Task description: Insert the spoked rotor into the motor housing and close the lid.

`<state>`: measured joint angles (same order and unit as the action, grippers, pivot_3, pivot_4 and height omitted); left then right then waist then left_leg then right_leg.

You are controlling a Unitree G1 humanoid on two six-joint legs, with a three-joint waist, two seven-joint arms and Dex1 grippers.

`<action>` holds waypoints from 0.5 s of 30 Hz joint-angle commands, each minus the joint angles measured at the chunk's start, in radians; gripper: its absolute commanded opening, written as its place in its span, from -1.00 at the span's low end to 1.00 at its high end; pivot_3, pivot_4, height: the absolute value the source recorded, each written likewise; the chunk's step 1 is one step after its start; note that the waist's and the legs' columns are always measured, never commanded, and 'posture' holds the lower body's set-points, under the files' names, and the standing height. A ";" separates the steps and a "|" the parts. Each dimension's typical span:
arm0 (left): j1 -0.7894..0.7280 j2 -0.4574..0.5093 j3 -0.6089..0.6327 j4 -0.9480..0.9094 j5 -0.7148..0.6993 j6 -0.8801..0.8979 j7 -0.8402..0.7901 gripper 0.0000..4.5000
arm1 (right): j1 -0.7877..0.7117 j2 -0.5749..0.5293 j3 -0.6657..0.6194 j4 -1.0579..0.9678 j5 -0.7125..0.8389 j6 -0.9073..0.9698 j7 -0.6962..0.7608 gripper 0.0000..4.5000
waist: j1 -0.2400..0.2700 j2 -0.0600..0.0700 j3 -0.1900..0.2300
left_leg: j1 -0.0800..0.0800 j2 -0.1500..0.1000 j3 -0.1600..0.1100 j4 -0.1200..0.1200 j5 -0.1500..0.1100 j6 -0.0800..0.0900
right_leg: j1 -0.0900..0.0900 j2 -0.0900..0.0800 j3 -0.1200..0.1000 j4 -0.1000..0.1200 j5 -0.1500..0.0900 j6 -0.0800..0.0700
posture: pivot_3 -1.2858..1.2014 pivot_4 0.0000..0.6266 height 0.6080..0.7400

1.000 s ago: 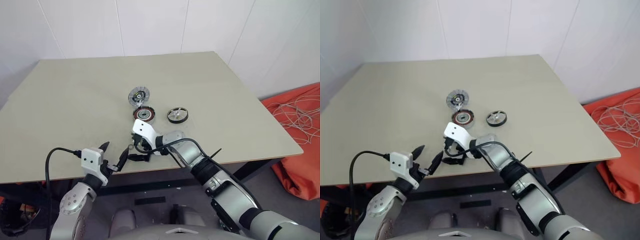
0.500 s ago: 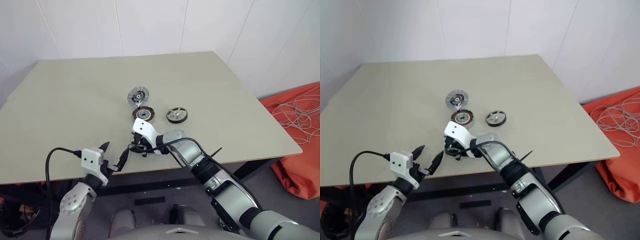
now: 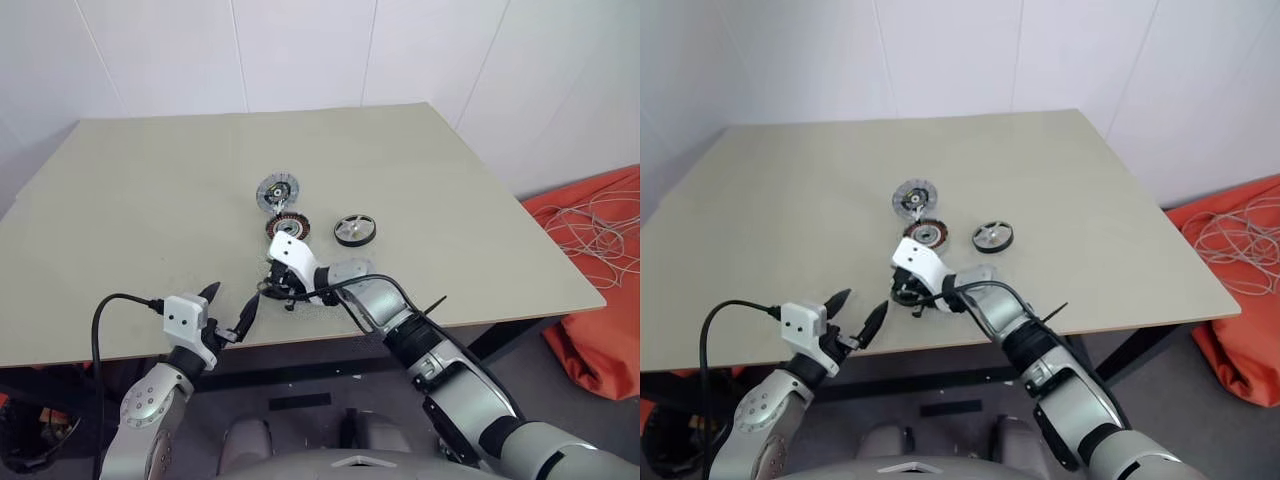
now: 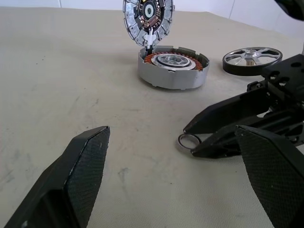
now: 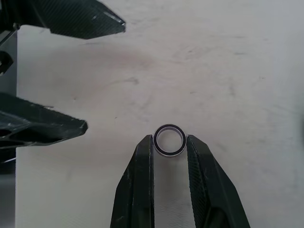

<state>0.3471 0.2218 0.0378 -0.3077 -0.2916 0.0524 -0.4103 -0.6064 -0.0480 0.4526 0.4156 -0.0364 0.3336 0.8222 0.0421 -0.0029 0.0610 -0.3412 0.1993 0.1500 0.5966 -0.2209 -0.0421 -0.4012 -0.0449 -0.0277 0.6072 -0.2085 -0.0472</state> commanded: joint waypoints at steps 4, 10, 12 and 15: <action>-0.015 -0.001 0.004 -0.022 -0.013 -0.004 -0.005 1.00 | -0.111 0.045 -0.102 0.043 0.013 -0.080 -0.109 -0.70 | -0.001 0.000 0.000 | 0.000 0.000 0.000 0.000 0.000 0.000 | 0.000 0.000 0.000 0.000 0.000 0.000 | 0.03 -1.00 1.00; -0.018 0.000 0.005 -0.015 -0.014 -0.007 -0.007 1.00 | -0.213 0.070 -0.152 0.184 -0.008 -0.098 -0.213 -0.70 | -0.001 0.000 0.000 | 0.003 0.000 0.000 0.000 0.000 0.000 | 0.000 0.000 0.000 0.001 0.003 -0.005 | 0.03 -1.00 1.00; -0.020 -0.002 0.006 -0.013 -0.013 -0.009 -0.005 1.00 | -0.239 0.069 -0.156 0.236 -0.018 -0.109 -0.234 -0.70 | -0.001 0.000 0.000 | 0.003 0.000 0.000 0.000 0.000 0.000 | 0.000 0.000 0.000 0.000 0.003 -0.005 | 0.03 -1.00 1.00; -0.019 -0.004 0.007 -0.009 -0.013 -0.012 -0.005 1.00 | -0.276 0.069 -0.169 0.312 -0.024 -0.125 -0.268 -0.70 | -0.001 0.001 0.000 | 0.003 0.000 0.001 0.000 0.000 0.000 | -0.001 0.000 0.000 0.000 0.003 -0.006 | 0.03 -1.00 1.00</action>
<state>0.3359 0.2189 0.0368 -0.3022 -0.2935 0.0526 -0.4104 -0.8449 0.0136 0.3153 0.7109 -0.0585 0.2376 0.5753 0.0407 -0.0024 0.0613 -0.3383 0.1992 0.1505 0.5966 -0.2207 -0.0425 -0.4018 -0.0449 -0.0278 0.6077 -0.2051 -0.0533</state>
